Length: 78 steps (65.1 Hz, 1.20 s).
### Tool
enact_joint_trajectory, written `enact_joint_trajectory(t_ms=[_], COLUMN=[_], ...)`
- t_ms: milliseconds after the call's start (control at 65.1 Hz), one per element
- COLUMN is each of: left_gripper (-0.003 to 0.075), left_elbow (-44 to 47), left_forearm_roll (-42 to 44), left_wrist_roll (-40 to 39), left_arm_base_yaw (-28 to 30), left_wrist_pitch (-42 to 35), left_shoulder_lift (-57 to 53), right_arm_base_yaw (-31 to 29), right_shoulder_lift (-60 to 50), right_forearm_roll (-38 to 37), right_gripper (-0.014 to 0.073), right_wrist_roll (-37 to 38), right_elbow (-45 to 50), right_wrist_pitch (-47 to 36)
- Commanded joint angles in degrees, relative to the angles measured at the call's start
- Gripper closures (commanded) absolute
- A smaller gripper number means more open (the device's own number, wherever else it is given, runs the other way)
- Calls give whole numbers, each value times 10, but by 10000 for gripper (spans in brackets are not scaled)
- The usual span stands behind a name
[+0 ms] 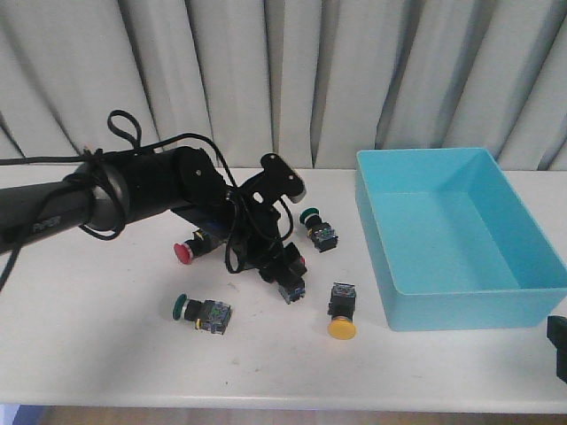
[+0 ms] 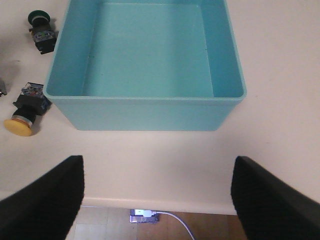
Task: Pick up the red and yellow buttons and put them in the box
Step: 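Reach the left gripper down and grasp the upright red-capped button, then lift the red button with the left gripper toward the right gripper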
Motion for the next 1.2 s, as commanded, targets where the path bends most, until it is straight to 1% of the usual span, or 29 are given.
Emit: enact_joint_trajectory(t_ms=[0, 169, 430, 675, 783, 890, 982, 1182], left_gripper=[204, 206, 206, 218, 270, 360, 417, 507], left_elbow=[-38, -48, -48, -48, -48, -48, -48, -48], left_forearm_roll=[-22, -19, -18, -19, -19, -19, -19, -19], left_wrist_roll=[5, 25, 25, 25, 25, 25, 25, 24], left_arm_base_yaw=[-16, -22, -22, -22, -22, -22, -22, -22], left_wrist_pitch=[-11, -59, -97, -101, -101, -99, -99, -88], left_shoulder_lift=[-11, 14, 39, 53, 53, 53, 51, 17], right_arm_base_yaw=[-3, -3, -3, -3, -3, -3, -3, -3], right_shoulder_lift=[3, 3, 3, 3, 3, 3, 3, 3], right_forearm_roll=[-2, -2, -2, -3, -3, -3, -3, -4], right_gripper=[0, 0, 0, 0, 0, 0, 0, 0], right_wrist_roll=[-6, -6, -6, -6, -6, -6, -6, -6], right_elbow=[-16, -16, -16, -16, -16, -16, -16, -16], right_wrist_pitch=[-33, -33, -32, -32, -32, -32, -33, -34])
